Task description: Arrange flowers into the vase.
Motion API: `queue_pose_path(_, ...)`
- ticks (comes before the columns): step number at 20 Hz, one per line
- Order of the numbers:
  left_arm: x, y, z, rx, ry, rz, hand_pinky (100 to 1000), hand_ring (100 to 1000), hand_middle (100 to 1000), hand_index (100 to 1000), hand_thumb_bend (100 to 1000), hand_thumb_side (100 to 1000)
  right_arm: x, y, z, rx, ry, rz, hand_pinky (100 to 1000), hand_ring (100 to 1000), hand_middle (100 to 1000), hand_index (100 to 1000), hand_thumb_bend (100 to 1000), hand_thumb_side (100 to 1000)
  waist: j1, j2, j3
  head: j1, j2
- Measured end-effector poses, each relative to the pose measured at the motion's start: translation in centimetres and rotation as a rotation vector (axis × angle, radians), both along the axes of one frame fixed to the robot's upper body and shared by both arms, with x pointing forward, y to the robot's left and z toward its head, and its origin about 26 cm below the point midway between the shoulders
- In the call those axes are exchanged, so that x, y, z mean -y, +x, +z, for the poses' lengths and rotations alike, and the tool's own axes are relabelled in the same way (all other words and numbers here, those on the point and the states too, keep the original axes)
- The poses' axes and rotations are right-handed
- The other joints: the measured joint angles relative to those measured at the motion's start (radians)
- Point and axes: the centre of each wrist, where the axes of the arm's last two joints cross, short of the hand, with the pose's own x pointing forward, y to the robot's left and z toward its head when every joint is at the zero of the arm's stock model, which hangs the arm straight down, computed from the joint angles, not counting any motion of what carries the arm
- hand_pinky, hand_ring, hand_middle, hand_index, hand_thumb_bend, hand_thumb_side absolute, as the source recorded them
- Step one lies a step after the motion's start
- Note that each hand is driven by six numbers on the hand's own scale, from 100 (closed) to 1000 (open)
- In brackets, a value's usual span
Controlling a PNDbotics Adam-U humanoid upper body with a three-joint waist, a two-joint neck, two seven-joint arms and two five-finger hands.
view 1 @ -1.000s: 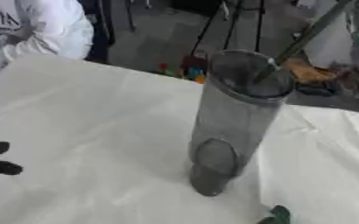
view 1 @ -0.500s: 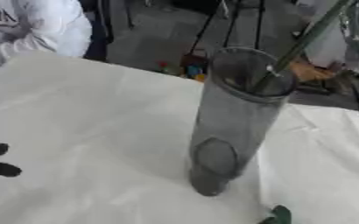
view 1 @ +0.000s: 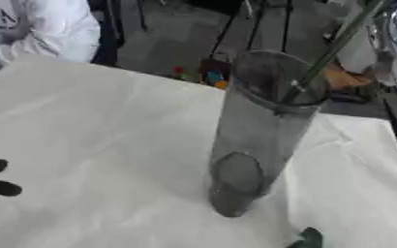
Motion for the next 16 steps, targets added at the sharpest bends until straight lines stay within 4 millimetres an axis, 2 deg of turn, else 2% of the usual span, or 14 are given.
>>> queue_pose_path(6,0.1,0.0,0.0,0.000,-0.005,-0.003,539,668,711,927,329,1000,0.3,0.5,-0.3,-0.015,0.003,-0.029,100,100,100,100,102,704,0.000,0.006,0.001,-0.001,-0.008)
queue_pose_path(8,0.1,0.0,0.0,0.000,-0.005,-0.004,539,668,711,928,328,1000,0.4,0.6,-0.4,-0.025,0.017,-0.051,150,182,100,100,100,715,0.000,0.007,0.001,-0.002,-0.008)
queue_pose_path(10,0.1,0.0,0.0,0.000,-0.005,-0.004,539,667,711,928,328,1000,0.4,0.7,-0.5,-0.032,0.031,-0.075,255,326,100,100,100,720,-0.001,0.008,0.001,-0.002,-0.008)
queue_pose_path(13,0.1,0.0,0.0,0.000,-0.005,-0.004,539,667,711,928,328,1000,0.5,0.9,-0.7,-0.044,0.048,-0.107,270,349,100,100,100,721,-0.002,0.010,0.001,-0.002,-0.009)
queue_pose_path(14,0.1,0.0,0.0,0.000,-0.005,-0.004,539,667,711,929,327,1000,0.5,1.0,-0.7,-0.045,0.051,-0.112,329,447,160,100,100,729,-0.002,0.010,0.001,-0.002,-0.009)
queue_pose_path(16,0.1,0.0,0.0,0.000,-0.005,-0.004,539,666,711,929,329,1000,0.5,1.0,-0.8,-0.049,0.055,-0.124,355,478,195,100,100,739,-0.002,0.011,0.001,-0.002,-0.009)
